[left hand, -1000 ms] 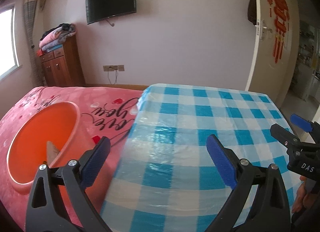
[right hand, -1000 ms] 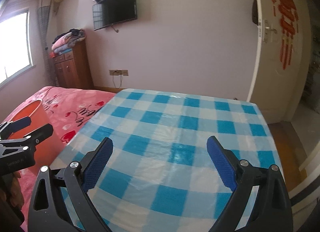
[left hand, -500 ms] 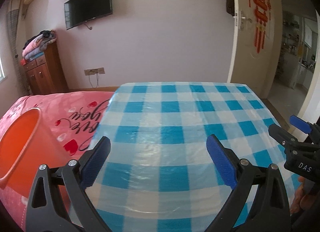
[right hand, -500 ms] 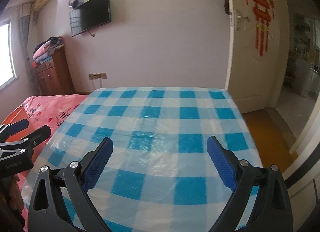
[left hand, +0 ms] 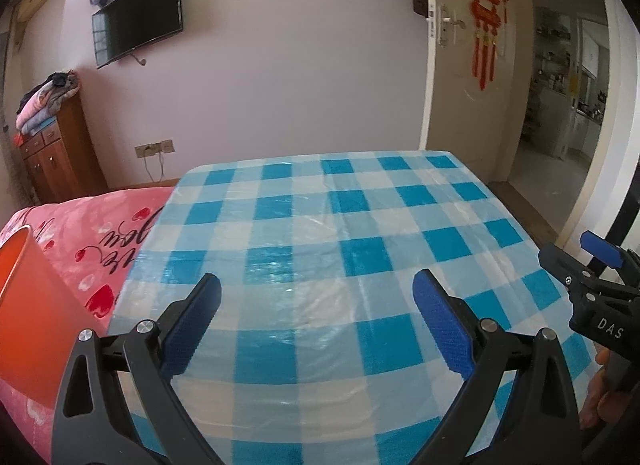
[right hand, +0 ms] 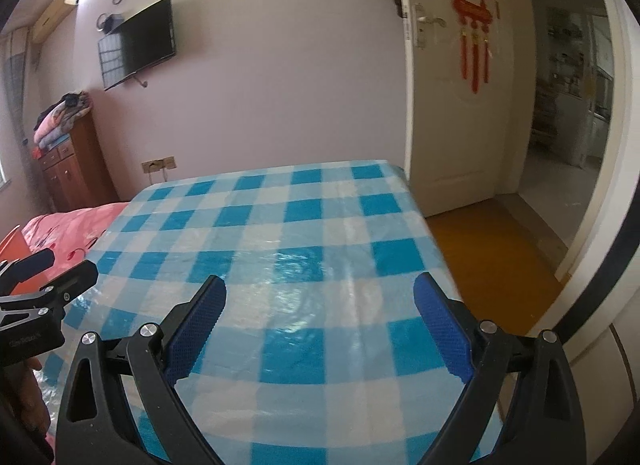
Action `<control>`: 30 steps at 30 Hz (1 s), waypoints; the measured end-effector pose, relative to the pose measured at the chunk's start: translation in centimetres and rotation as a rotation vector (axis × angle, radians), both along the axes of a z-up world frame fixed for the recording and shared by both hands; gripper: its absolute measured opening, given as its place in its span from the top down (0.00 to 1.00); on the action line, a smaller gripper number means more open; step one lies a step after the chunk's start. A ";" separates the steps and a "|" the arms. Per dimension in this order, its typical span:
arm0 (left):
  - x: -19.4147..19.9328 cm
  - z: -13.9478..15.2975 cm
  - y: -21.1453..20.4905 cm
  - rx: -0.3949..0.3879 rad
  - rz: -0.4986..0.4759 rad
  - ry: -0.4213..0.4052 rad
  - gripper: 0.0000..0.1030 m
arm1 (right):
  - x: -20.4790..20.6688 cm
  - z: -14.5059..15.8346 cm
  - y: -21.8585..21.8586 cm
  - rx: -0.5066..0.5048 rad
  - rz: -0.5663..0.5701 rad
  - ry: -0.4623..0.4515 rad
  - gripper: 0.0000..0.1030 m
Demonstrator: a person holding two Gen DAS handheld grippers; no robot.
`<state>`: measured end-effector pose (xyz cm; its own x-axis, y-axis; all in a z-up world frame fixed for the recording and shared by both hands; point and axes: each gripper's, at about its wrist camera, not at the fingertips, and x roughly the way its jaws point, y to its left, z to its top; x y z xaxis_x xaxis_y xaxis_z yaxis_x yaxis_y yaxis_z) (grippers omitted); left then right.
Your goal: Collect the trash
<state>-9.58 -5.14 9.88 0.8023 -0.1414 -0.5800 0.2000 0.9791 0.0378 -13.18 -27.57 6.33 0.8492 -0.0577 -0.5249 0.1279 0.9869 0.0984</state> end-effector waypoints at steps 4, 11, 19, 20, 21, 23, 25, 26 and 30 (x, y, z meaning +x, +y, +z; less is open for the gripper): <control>-0.3 -0.2 -1.1 0.002 -0.011 0.000 0.06 | -0.6 -0.3 -1.2 0.005 -0.030 -0.002 0.09; -0.4 -0.6 -2.2 -0.003 -0.031 0.021 0.06 | -1.4 -0.5 -2.4 -0.013 -0.073 -0.021 0.09; -1.1 -0.5 -3.0 0.015 -0.034 0.008 0.06 | -1.8 -0.5 -2.6 -0.026 -0.083 -0.033 0.09; -1.1 -0.5 -3.1 0.019 -0.034 0.007 0.06 | -1.9 -0.5 -2.5 -0.031 -0.082 -0.035 0.09; -1.2 -0.5 -3.1 0.022 -0.033 0.005 0.06 | -1.9 -0.5 -2.4 -0.034 -0.081 -0.037 0.09; -1.2 -0.5 -3.1 0.022 -0.032 0.005 0.06 | -2.0 -0.6 -2.3 -0.040 -0.079 -0.038 0.09; -1.2 -0.6 -3.2 0.017 -0.032 0.008 0.06 | -1.9 -0.6 -2.3 -0.043 -0.077 -0.037 0.09; -1.2 -0.6 -3.2 0.015 -0.032 0.009 0.06 | -1.9 -0.6 -2.2 -0.045 -0.076 -0.036 0.09; -1.2 -0.8 -3.2 0.022 -0.026 0.007 0.06 | -1.7 -0.9 -2.0 -0.049 -0.073 -0.032 0.09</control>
